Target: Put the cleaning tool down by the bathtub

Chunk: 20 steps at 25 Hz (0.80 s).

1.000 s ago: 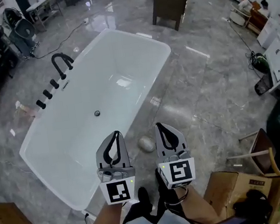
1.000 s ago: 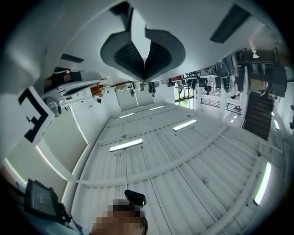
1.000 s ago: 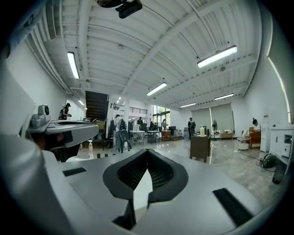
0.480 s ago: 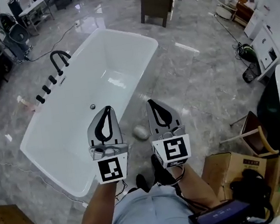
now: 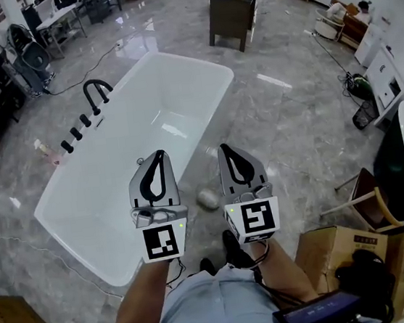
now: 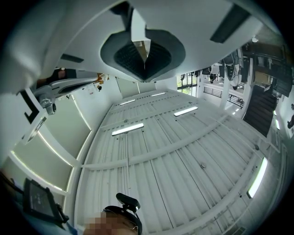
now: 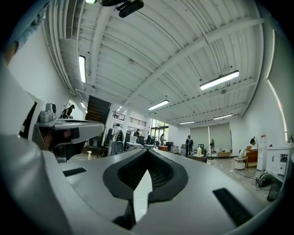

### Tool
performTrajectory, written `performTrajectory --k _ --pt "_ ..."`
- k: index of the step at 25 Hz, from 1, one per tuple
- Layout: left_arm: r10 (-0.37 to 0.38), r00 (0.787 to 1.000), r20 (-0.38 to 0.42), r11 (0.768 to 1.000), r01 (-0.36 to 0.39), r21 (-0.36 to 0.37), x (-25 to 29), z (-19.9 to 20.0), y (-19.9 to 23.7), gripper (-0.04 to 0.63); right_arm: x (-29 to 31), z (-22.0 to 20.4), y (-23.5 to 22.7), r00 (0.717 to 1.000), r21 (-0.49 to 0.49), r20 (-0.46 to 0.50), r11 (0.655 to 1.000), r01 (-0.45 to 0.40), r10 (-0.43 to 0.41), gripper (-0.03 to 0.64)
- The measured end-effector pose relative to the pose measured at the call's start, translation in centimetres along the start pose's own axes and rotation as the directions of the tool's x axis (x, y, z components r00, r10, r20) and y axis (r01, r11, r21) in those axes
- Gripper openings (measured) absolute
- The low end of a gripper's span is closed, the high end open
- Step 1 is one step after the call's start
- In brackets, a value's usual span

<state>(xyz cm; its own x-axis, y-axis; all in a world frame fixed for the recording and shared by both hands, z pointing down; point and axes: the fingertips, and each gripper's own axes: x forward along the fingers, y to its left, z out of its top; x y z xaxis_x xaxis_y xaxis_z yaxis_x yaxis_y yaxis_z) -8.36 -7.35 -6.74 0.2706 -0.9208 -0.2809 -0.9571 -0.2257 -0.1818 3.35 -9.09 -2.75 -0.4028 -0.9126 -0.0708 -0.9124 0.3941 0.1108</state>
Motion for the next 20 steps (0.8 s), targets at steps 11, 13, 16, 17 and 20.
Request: performTrajectory --k 11,13,16,17,20 --pt "0.004 1.0 0.023 1.0 -0.004 -0.007 -0.8 1.7 -0.4 0.018 -1.2 2.1 0.5 0.999 0.008 0.038 1.0 -0.002 0.002 0.012" --pt "0.0 1.0 0.025 1.0 0.0 -0.006 -1.0 1.6 -0.7 0.018 -1.5 1.9 0.6 0.999 0.008 0.036 1.0 -0.003 0.002 0.012" --pt "-0.004 1.0 0.023 1.0 0.004 -0.003 -1.2 1.5 -1.1 0.018 -1.8 1.8 0.5 0.999 -0.001 0.049 1.0 -0.002 0.002 0.012" --pt "-0.004 1.0 0.023 1.0 0.004 -0.004 -1.2 1.6 -1.1 0.018 -1.8 1.9 0.4 0.998 -0.011 0.065 1.0 -0.003 0.003 0.012" --pt "-0.002 1.0 0.029 1.0 0.003 -0.009 -1.4 1.8 -1.0 0.018 -1.8 2.1 0.4 0.996 -0.028 0.093 1.0 -0.004 0.006 0.012"
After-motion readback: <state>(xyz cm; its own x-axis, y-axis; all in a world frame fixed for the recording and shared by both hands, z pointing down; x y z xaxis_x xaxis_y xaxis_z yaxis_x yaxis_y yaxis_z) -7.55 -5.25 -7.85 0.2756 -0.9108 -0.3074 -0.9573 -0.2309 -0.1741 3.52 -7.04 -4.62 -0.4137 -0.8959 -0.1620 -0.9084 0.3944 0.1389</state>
